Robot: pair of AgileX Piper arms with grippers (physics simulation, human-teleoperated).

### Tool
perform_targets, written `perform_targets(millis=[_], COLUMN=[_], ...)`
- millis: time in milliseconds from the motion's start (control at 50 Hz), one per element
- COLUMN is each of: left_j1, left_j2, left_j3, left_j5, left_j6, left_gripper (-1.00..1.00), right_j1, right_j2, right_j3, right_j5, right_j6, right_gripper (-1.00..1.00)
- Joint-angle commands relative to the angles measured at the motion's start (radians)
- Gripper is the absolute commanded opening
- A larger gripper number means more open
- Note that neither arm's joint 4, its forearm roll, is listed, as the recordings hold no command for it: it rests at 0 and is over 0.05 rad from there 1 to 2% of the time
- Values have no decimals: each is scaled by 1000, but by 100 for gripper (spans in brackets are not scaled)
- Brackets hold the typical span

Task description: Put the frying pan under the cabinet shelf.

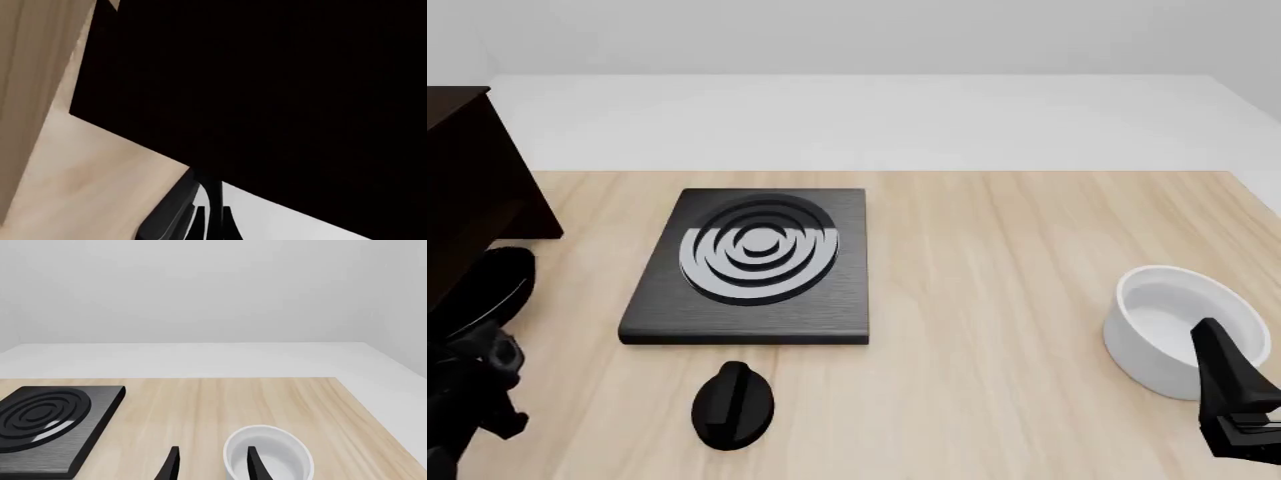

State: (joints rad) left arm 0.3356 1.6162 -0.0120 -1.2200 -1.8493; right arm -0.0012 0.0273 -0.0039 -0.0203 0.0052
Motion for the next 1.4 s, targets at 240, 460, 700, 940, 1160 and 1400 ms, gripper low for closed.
perform_targets(millis=[240,460,700,940,1160,1400], left_j1=[196,160,75,18,-12,-56], left_j2=[49,51,3,65,112,118], left_j3=[12,12,12,12,12,12], left_j5=[0,0,0,0,0,0], left_j6=[127,157,212,189,188,185], left_gripper=[-100,-100,100,100,100,100], right_j1=[0,0,0,0,0,0], right_j2=[0,0,0,0,0,0], right_j3=[0,0,0,0,0,0], right_j5=[0,0,0,0,0,0], right_j6=[0,0,0,0,0,0], right_gripper=[100,100,100,100,100,100])
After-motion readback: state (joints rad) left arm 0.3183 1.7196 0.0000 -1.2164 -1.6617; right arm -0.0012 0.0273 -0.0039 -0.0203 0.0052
